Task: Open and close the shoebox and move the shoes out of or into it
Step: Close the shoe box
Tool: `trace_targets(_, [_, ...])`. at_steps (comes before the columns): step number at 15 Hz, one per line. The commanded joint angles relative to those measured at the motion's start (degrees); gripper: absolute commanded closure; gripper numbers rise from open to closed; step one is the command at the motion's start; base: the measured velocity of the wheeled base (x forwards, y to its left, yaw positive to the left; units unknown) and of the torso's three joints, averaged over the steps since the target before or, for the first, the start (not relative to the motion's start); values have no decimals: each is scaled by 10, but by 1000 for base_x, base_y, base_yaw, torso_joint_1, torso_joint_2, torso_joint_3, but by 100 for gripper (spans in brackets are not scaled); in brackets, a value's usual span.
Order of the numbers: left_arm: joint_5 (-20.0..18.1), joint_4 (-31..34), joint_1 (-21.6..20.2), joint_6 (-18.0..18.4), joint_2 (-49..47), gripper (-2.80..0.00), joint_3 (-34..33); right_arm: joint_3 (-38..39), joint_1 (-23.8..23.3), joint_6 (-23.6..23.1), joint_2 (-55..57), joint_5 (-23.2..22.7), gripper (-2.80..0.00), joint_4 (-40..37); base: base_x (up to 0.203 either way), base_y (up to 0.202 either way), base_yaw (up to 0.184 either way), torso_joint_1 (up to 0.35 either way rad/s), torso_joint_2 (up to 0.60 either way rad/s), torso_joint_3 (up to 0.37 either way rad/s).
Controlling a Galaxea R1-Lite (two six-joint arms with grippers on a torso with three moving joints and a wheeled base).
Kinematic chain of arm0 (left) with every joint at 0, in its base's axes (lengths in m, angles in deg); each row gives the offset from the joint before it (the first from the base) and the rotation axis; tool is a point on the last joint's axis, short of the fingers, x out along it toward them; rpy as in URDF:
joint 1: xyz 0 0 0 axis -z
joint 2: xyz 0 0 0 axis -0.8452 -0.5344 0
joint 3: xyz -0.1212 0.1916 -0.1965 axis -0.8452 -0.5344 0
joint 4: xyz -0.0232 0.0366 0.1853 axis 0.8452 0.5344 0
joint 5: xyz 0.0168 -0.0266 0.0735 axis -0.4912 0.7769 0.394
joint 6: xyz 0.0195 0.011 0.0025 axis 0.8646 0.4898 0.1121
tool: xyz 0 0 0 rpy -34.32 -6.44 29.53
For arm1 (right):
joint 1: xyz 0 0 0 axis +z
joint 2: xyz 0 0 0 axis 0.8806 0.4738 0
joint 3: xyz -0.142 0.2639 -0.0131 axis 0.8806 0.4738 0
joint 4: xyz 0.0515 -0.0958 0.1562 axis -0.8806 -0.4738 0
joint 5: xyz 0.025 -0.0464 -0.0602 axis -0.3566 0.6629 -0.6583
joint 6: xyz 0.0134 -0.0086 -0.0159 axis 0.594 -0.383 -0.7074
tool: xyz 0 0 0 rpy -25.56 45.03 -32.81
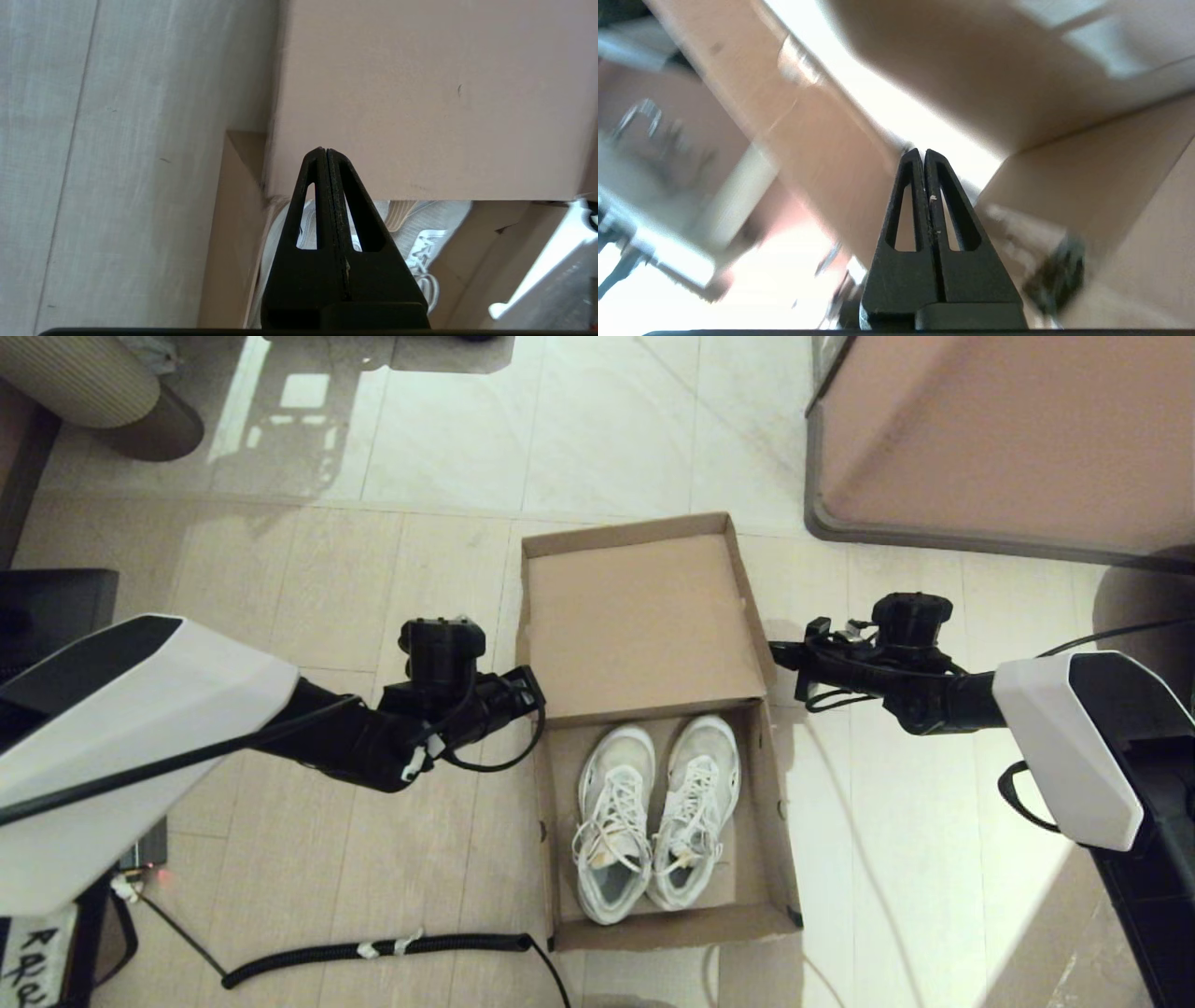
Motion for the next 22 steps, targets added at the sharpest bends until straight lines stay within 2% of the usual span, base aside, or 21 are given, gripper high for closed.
trace_targets(1, [15, -4, -9, 2, -22, 0, 15, 0, 0, 12, 15, -19, 0, 29, 0, 0, 0, 0, 0, 0])
trace_targets(3, [59, -6, -27, 4, -50, 0, 88, 0, 0, 12, 21, -19, 0, 29, 0, 0, 0, 0, 0, 0])
trace_targets(4, [69, -4, -36, 4, -54, 0, 123, 0, 0, 12, 23, -19, 0, 29, 0, 0, 0, 0, 0, 0])
trace_targets(7, [48, 42, -47, 2, -4, 0, 156, 0, 2, 12, 30, -19, 0, 30, 0, 0, 0, 0, 0, 0])
trace_targets(9, [47, 61, -56, 4, -8, 0, 162, 0, 3, 11, 32, -18, 0, 31, 0, 0, 0, 0, 0, 0])
trace_targets(12, [71, 58, -62, 4, -74, 0, 194, 0, 3, 11, 31, -18, 0, 29, 0, 0, 0, 0, 0, 0])
trace_targets(16, [111, 79, -66, 1, -163, 0, 322, 0, 3, 10, 29, -19, 0, 29, 0, 0, 0, 0, 0, 0])
trace_targets(17, [114, 86, -66, -2, -172, 0, 333, 0, 3, 10, 28, -18, 0, 29, 0, 0, 0, 0, 0, 0])
trace_targets(20, [114, 90, -65, -65, -180, 0, 332, 0, 4, 10, 28, -18, 0, 28, 0, 0, 0, 0, 0, 0])
trace_targets(22, [114, 90, -60, -80, -184, 0, 332, 0, 5, 10, 27, -19, 0, 27, 0, 0, 0, 0, 0, 0])
